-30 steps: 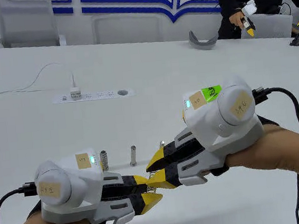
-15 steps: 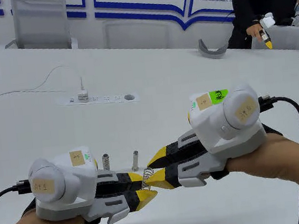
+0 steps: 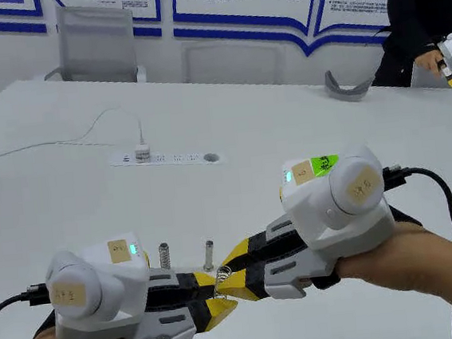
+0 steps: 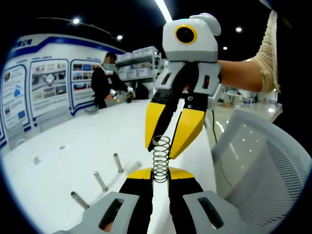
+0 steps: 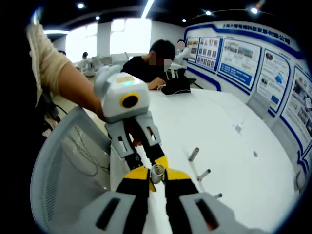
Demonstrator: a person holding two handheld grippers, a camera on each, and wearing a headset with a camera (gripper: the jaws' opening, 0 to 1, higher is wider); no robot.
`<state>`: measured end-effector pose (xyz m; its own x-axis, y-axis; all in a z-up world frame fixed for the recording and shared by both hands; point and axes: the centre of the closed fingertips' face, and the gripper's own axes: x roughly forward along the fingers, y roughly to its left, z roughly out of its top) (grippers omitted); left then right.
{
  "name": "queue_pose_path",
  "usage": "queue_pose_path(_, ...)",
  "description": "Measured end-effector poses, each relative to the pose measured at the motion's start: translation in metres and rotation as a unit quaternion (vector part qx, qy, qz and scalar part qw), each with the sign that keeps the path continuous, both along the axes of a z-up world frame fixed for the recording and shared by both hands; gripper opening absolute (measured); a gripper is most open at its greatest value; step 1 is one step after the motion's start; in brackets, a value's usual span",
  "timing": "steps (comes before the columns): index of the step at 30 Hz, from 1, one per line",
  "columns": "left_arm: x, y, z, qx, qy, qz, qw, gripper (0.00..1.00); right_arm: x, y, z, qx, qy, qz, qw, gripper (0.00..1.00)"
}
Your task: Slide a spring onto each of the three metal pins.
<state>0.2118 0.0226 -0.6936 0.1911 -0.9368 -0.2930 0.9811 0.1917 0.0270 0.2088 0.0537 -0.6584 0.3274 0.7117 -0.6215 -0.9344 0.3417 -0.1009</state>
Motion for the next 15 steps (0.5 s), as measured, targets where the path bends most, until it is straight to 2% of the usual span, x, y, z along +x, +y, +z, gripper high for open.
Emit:
queue_pose_path(8,0.005,0.0,0.001,0.009,-0.001,0.014,0.9999,0.11,0.005,0.002,0.002,0.024,0.008,0.004,0.9997,0.12)
queue_pose_path(15,0.015,0.001,0.002,0.006,0.001,0.037,0.9993,0.11,0.014,0.003,0.003,0.027,0.009,0.008,0.9995,0.12)
